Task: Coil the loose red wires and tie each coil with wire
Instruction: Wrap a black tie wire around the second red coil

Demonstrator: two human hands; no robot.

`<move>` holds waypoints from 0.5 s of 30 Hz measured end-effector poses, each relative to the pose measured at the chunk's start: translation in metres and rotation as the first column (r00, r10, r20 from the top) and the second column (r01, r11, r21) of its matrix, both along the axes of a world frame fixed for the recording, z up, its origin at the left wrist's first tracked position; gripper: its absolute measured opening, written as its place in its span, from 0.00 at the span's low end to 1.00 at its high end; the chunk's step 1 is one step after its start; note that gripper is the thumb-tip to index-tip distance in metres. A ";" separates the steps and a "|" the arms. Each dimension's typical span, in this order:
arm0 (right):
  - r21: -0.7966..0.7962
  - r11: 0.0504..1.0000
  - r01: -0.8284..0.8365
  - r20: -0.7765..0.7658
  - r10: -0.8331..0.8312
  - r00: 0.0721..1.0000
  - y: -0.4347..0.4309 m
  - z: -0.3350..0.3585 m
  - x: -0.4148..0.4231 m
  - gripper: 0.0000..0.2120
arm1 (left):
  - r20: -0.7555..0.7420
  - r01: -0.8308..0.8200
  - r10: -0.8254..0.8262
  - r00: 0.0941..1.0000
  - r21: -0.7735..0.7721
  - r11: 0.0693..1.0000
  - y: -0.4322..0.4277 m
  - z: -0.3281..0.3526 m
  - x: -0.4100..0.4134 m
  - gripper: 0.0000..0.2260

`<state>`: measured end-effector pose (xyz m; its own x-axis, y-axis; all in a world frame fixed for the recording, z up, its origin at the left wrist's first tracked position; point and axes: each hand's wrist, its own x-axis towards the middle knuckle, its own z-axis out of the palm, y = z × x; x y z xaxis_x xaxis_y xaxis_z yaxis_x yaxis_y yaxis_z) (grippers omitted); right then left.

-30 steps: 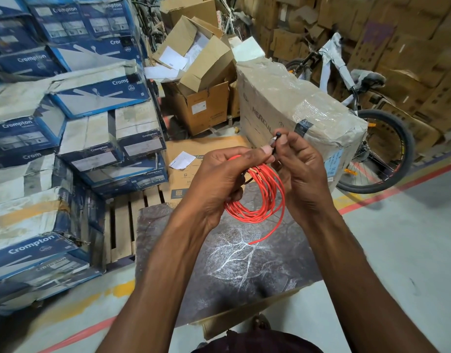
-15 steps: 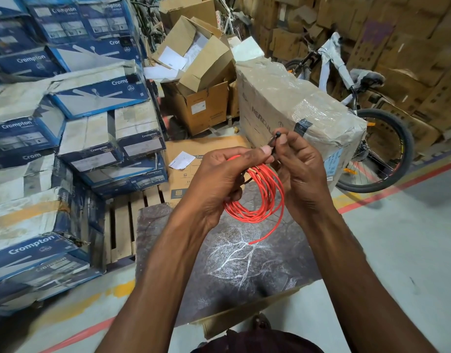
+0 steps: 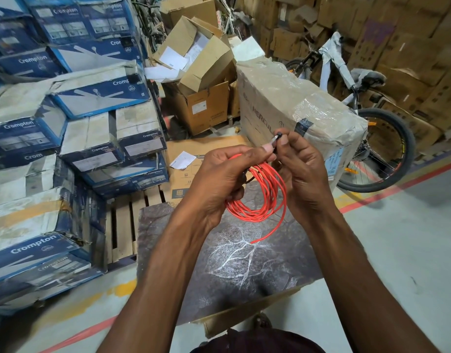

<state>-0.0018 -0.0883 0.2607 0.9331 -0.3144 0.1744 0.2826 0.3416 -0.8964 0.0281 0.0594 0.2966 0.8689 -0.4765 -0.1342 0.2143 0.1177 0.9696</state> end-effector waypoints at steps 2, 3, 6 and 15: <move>-0.004 1.000 -0.001 0.003 0.001 1.000 0.000 0.000 -0.001 0.12 | 0.002 0.005 -0.005 1.000 0.000 1.000 0.000 0.000 0.000 0.07; -0.004 1.000 0.000 0.003 0.000 1.000 0.001 0.000 -0.001 0.12 | 0.004 0.006 -0.006 1.000 0.002 1.000 0.000 0.000 0.000 0.07; -0.007 1.000 0.008 0.016 -0.007 1.000 0.002 0.000 -0.001 0.15 | 0.003 0.007 -0.007 1.000 0.014 1.000 0.001 -0.001 0.000 0.08; -0.065 0.998 0.006 0.030 -0.004 1.000 -0.001 -0.001 -0.003 0.15 | 0.009 0.023 -0.023 1.000 0.030 0.999 0.002 0.001 -0.002 0.07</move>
<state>-0.0047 -0.0888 0.2599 0.9258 -0.3058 0.2224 0.3110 0.2810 -0.9079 0.0261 0.0612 0.2973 0.8591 -0.4921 -0.1410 0.2080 0.0840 0.9745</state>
